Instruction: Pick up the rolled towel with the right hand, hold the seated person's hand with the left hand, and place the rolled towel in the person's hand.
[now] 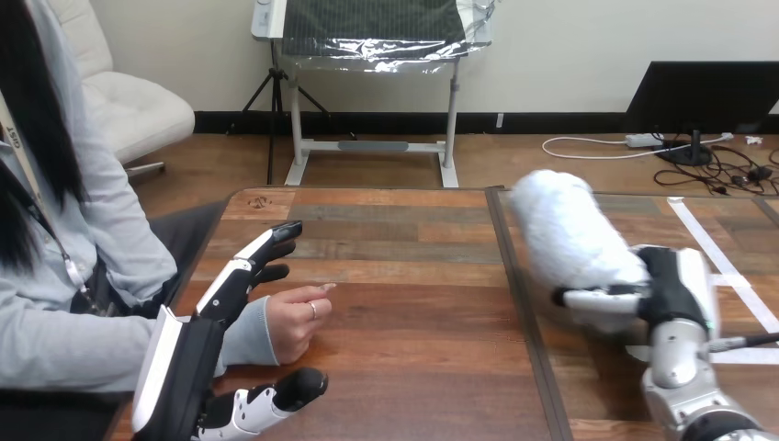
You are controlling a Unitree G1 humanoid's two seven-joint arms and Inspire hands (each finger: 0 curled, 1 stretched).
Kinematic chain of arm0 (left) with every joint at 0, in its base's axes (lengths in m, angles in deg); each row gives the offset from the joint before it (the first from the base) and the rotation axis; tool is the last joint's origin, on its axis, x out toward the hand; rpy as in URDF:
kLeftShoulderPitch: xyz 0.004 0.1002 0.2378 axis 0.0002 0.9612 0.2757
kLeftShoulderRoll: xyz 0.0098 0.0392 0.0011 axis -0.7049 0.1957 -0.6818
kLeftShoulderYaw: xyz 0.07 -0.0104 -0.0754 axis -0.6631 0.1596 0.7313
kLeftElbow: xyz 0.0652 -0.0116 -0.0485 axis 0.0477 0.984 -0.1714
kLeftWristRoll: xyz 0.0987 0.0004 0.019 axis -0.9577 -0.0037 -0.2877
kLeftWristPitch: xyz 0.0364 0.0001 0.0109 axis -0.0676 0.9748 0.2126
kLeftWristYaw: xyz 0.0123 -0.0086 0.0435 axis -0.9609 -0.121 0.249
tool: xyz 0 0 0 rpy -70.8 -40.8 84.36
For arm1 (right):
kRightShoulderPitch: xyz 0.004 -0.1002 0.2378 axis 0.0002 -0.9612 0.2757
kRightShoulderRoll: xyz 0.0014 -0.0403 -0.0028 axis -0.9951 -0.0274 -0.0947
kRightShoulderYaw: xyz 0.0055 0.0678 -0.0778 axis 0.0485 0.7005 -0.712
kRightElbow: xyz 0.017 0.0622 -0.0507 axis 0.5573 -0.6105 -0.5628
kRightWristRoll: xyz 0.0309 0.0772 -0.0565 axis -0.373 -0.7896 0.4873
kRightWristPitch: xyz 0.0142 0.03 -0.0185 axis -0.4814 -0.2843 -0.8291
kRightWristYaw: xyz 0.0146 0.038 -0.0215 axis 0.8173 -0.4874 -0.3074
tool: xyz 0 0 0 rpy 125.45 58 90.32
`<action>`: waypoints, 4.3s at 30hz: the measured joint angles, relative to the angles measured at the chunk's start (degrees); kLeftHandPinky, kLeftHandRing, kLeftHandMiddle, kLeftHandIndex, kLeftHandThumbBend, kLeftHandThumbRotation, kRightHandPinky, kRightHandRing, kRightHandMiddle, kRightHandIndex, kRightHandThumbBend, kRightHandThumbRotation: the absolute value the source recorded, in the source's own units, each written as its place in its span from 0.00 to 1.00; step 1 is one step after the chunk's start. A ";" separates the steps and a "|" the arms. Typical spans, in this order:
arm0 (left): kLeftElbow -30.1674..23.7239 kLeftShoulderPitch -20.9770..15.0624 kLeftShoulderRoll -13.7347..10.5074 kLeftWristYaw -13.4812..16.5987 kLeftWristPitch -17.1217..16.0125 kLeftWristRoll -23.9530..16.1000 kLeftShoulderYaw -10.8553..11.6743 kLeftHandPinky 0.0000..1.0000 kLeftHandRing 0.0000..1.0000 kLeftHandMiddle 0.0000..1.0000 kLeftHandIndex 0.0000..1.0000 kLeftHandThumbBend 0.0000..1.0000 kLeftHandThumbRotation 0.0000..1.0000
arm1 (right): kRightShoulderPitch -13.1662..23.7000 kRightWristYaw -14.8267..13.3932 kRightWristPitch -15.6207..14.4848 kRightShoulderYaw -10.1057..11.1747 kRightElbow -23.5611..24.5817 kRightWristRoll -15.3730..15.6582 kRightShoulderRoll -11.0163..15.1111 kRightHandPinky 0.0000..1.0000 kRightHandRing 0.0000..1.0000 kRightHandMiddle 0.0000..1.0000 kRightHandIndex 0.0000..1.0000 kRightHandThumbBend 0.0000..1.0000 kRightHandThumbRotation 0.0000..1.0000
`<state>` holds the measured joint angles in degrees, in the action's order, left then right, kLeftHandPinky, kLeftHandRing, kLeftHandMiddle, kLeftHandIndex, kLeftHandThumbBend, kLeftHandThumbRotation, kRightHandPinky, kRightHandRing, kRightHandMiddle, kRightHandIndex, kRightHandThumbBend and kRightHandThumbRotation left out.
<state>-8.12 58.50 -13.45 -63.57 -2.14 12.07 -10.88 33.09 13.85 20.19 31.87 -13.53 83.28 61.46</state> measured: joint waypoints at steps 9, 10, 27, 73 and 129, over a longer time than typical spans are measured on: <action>-0.12 0.00 -0.69 2.26 2.90 -3.89 1.16 0.82 0.89 0.89 0.88 1.00 0.60 | -0.07 0.15 4.43 0.25 0.03 -0.87 -1.74 0.35 0.41 0.47 0.48 0.85 0.00; -0.18 0.00 -0.76 2.56 3.30 -4.64 1.35 0.83 0.89 0.89 0.88 1.00 0.59 | -0.07 0.15 4.92 0.26 0.04 -0.90 -1.87 0.35 0.41 0.47 0.48 0.85 0.00; -5.52 0.29 -2.33 8.08 14.14 -15.45 3.06 0.91 0.90 0.90 0.93 1.00 0.48 | -0.37 2.74 11.93 1.55 0.32 -3.69 -2.54 0.34 0.40 0.47 0.48 0.84 0.00; -14.12 -4.10 -21.86 5.27 28.88 -26.30 2.98 0.82 0.86 0.86 0.88 1.00 0.22 | -5.43 9.76 22.19 2.29 2.35 -7.08 -6.48 0.33 0.38 0.47 0.48 0.79 0.00; 27.06 -30.97 -32.00 2.57 25.94 -28.59 -15.08 0.67 0.72 0.77 0.79 1.00 0.25 | -10.41 23.94 34.10 5.96 11.04 -18.19 -8.57 0.31 0.37 0.47 0.45 0.76 0.00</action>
<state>18.94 27.52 -45.45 -61.00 23.80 -16.52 -25.96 22.68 37.80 54.28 37.83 -2.49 65.09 52.89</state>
